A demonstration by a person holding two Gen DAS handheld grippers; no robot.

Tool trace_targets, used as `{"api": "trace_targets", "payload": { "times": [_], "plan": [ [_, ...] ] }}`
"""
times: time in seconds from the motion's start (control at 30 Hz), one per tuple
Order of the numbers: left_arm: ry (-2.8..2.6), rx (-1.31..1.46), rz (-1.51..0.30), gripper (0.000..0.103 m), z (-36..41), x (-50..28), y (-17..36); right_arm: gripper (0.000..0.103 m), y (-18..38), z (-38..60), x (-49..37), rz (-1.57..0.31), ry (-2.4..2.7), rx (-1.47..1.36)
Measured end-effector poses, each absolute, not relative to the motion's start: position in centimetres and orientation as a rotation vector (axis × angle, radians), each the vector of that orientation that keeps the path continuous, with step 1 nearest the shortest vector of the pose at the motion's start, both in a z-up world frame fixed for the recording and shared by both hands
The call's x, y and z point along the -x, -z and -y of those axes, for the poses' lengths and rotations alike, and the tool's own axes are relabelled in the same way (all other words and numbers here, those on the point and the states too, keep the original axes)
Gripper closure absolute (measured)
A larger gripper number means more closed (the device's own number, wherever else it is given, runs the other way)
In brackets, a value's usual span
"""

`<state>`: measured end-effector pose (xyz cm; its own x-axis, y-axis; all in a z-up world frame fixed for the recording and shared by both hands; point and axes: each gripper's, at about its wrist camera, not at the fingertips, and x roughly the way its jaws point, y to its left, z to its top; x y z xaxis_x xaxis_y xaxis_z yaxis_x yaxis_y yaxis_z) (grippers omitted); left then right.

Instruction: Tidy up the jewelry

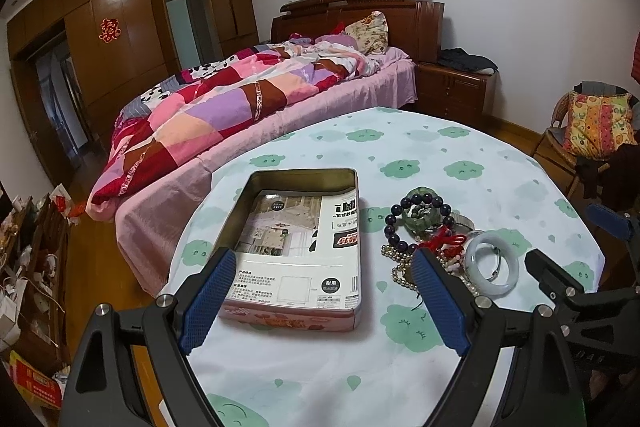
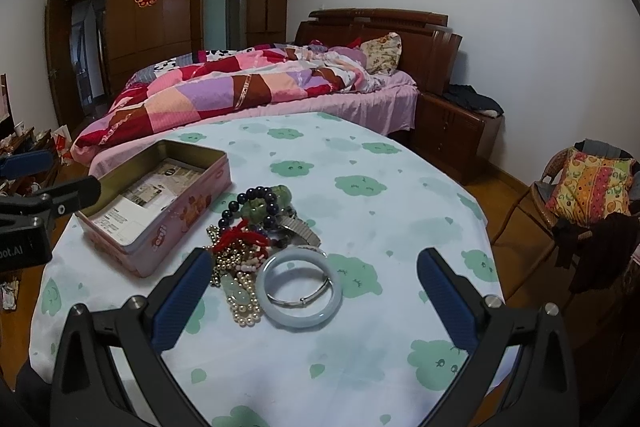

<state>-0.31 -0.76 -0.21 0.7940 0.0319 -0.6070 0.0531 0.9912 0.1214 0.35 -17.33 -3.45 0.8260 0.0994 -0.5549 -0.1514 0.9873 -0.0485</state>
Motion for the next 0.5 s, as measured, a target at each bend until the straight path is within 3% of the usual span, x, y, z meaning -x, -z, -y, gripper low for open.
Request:
{"api": "trace_targets", "payload": {
  "times": [0.5],
  "plan": [
    [0.009, -0.1, -0.694, 0.014, -0.3, -0.8, 1.8, 0.0, 4.7, 21.6, -2.3, -0.626, -0.039, 0.034]
  ]
}}
